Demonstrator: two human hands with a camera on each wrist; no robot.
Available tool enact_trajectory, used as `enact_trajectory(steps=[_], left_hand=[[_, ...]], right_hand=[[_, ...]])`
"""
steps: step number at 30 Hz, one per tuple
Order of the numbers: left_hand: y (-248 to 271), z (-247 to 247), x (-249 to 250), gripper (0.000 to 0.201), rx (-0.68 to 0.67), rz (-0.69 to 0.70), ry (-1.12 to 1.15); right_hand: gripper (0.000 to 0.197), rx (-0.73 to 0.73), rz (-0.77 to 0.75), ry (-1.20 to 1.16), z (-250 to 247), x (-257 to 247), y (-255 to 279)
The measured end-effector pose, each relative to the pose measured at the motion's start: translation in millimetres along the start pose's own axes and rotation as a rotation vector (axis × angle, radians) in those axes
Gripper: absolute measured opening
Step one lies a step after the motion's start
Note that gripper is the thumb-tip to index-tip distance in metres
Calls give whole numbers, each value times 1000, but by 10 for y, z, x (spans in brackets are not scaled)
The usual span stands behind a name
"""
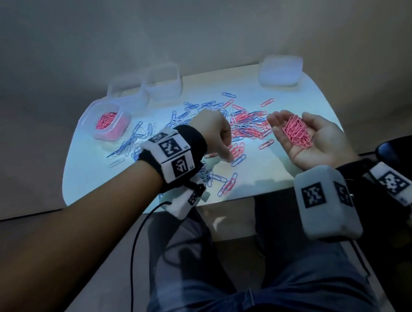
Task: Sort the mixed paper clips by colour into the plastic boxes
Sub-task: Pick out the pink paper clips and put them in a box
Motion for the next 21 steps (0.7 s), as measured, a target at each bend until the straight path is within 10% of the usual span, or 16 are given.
enact_trajectory(steps=[21], left_hand=[[1,-55,-66,4,63,-35,123]], right_hand=[[58,-2,21,50,-30,128,0]])
Point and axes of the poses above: each hand's wrist, its own y-axis away from the middle knuckle, its own z-axis out of the palm, x = y × z, the point moved 10 cm from there along -y, towards the middle knuckle, and after that the axes turned 3 degrees about y, right-handed, at the moved point
